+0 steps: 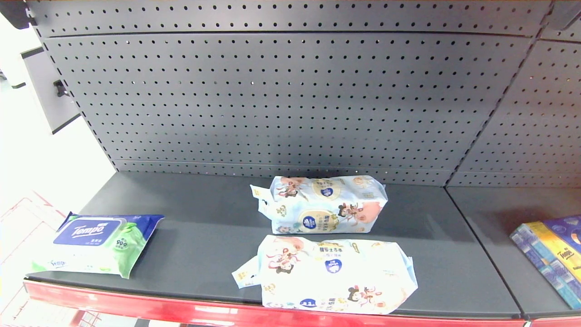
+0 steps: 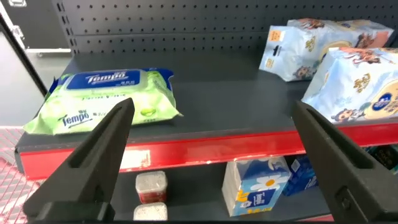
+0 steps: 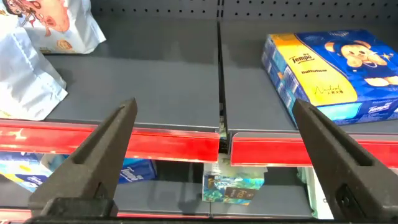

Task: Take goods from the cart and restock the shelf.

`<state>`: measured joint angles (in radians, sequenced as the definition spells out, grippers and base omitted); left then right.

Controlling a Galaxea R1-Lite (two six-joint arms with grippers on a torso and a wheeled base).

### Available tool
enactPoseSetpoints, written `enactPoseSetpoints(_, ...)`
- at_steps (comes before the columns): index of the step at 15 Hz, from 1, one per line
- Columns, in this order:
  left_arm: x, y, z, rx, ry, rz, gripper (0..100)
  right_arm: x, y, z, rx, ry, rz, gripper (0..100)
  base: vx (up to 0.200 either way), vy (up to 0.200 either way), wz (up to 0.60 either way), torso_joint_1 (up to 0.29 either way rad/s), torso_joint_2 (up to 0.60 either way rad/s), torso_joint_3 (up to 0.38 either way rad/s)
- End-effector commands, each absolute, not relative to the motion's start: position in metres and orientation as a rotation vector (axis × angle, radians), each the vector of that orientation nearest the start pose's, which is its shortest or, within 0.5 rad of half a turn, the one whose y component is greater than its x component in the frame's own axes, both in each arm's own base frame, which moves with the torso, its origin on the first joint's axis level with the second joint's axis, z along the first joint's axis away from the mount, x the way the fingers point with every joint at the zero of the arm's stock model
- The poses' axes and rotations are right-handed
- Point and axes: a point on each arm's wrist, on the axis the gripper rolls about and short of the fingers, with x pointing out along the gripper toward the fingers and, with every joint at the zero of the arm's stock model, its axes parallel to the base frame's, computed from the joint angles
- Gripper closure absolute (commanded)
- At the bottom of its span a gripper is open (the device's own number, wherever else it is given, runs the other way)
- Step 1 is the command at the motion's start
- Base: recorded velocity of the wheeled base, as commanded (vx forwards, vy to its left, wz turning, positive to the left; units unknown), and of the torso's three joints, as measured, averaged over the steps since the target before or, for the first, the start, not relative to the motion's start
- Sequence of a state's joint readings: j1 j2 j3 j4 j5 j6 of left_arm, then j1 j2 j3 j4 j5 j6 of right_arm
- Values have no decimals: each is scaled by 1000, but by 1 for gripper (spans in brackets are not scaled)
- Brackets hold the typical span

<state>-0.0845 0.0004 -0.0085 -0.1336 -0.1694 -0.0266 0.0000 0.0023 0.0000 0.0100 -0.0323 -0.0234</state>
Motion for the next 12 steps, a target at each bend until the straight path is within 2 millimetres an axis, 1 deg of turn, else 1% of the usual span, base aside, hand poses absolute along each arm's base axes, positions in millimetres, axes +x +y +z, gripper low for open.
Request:
enactPoseSetpoints(1, -27, -2, 97, -16, -175, -282, 0, -23, -1, 74, -25, 13, -32, 0, 0, 0, 0, 0, 0, 0)
enactPoseSetpoints(3, -30, -2, 107, -10, -221, -284, 0, -23, -1, 74, -25, 13, -32, 0, 0, 0, 0, 0, 0, 0)
enactPoseSetpoints(9, -36, -1, 121, 4, -274, -265, 0, -23, -1, 74, -25, 13, -32, 0, 0, 0, 0, 0, 0, 0)
enactPoseSetpoints(12, -34, -1, 117, 5, -259, -262, 0, -23, -1, 74, -25, 13, -32, 0, 0, 0, 0, 0, 0, 0)
